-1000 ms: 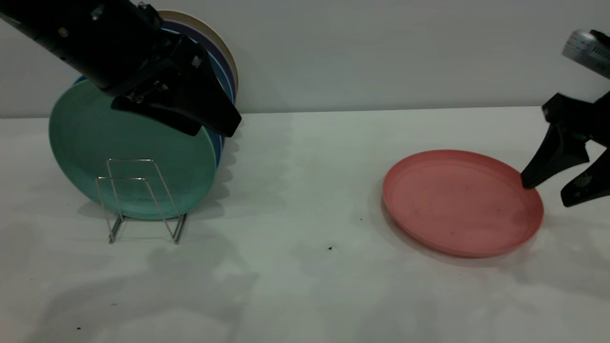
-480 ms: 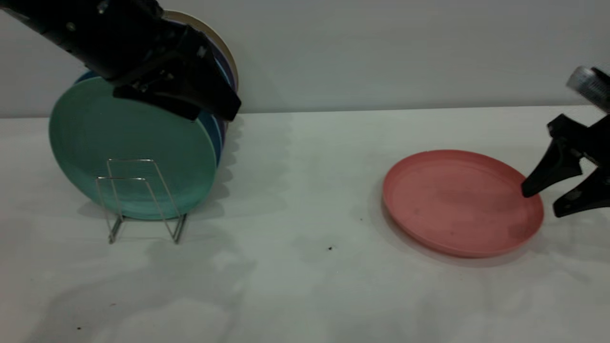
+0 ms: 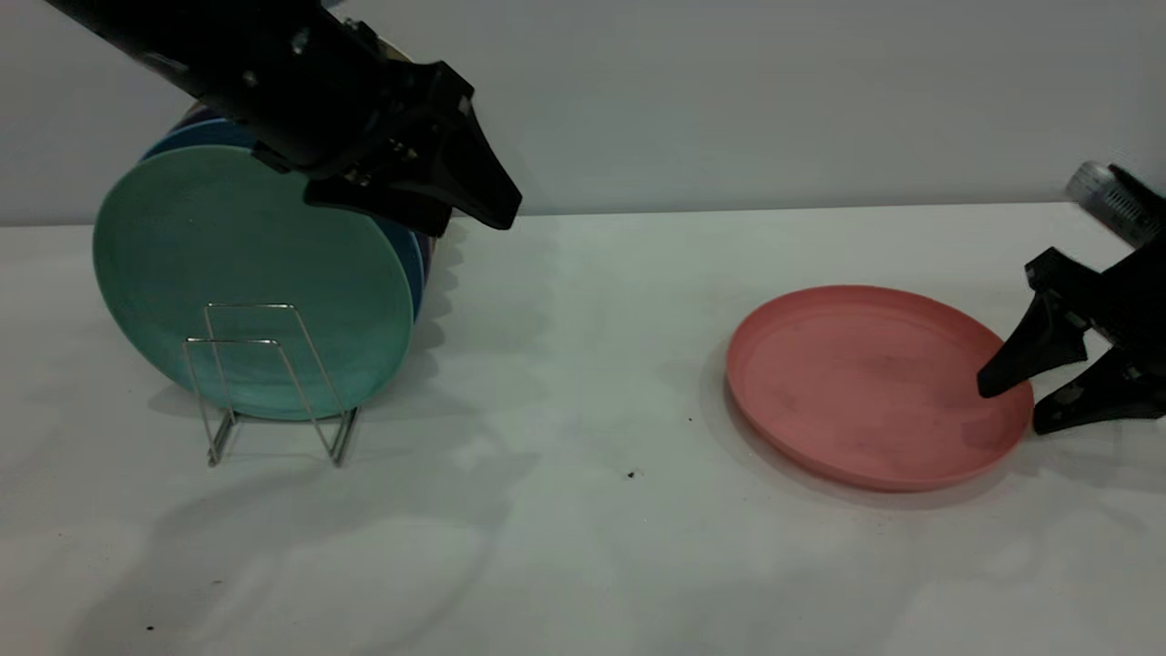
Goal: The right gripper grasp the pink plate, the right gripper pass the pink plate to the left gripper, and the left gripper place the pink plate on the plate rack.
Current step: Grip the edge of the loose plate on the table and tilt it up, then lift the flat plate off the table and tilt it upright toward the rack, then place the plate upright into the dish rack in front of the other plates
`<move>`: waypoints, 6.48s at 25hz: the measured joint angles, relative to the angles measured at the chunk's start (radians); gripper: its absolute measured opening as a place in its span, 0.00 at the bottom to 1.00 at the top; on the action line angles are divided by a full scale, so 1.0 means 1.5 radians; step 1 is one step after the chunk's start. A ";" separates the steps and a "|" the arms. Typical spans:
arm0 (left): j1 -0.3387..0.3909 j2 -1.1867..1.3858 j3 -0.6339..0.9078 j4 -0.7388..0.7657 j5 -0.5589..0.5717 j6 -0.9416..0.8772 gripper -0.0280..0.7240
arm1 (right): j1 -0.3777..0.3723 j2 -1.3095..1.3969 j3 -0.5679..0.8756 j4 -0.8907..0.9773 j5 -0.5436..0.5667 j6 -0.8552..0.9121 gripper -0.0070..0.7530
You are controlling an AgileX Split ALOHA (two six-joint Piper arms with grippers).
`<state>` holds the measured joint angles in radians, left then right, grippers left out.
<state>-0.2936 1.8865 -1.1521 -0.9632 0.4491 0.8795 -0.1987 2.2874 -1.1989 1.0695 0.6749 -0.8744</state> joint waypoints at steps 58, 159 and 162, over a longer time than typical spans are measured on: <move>-0.047 0.048 -0.041 -0.122 0.030 0.026 0.66 | 0.088 -0.015 0.000 0.226 0.273 -0.336 0.03; 0.225 -0.203 0.025 0.203 -0.004 0.815 0.15 | -0.052 -0.237 0.000 0.264 0.323 -0.281 0.71; 0.225 -0.200 0.029 0.201 -0.002 0.815 0.15 | -0.052 -0.237 0.000 0.264 0.323 -0.283 0.71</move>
<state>0.0432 1.5860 -1.1086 -0.6612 0.4465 2.1016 -0.2768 1.9317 -1.1989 1.4657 1.1597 -1.2995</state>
